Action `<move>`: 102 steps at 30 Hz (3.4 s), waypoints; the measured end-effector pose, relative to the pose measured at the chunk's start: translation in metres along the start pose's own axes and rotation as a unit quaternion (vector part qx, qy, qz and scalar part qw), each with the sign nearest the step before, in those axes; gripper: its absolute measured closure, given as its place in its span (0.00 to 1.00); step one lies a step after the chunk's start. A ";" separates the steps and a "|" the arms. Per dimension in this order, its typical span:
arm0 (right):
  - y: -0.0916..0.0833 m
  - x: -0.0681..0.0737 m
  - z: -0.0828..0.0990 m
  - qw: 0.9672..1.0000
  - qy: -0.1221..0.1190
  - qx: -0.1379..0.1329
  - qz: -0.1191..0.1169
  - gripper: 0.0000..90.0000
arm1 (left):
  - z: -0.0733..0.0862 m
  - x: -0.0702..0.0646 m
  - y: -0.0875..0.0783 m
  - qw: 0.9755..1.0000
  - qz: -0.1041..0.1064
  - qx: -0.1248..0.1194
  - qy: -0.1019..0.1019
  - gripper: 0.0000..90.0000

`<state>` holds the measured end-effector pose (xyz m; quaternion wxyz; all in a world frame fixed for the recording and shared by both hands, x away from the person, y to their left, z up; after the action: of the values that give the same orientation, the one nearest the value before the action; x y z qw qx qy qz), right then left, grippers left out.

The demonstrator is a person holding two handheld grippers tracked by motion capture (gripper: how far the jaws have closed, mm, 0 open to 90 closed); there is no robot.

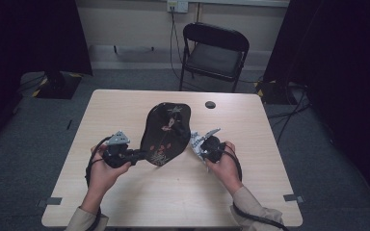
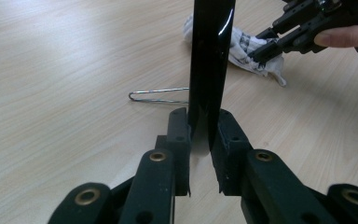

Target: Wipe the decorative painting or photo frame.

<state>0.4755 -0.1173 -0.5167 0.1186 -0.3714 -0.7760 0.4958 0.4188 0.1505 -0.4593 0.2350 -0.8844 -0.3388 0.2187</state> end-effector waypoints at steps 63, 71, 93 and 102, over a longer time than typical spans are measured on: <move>-0.030 0.100 0.030 0.982 -0.118 -0.062 -0.131 0.83 | -0.004 -0.010 0.014 0.999 -0.035 -0.025 -0.018 0.87; -0.037 0.072 0.051 0.988 -0.083 -0.061 -0.112 0.82 | 0.000 -0.008 0.015 0.999 -0.043 -0.014 -0.025 0.78; -0.041 0.030 0.064 0.995 -0.037 -0.061 -0.066 0.78 | 0.003 -0.002 0.010 0.998 -0.056 -0.009 -0.021 0.36; -0.044 0.019 0.067 0.996 -0.021 -0.066 -0.059 0.69 | 0.009 -0.001 0.004 0.998 -0.061 -0.004 -0.027 0.32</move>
<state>0.4053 -0.1598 -0.5149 0.1064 -0.3219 -0.8300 0.4429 0.4152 0.1497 -0.4688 0.2351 -0.8569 -0.3991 0.2264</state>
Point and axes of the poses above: each handheld gripper's, and its own axes: y roughly forward along the jaws, z roughly out of its underside, x roughly to its left, the point moved 7 cm from there along y, roughly forward along the jaws, and after that the axes turned 4 degrees about -y, right-handed, at the moved point
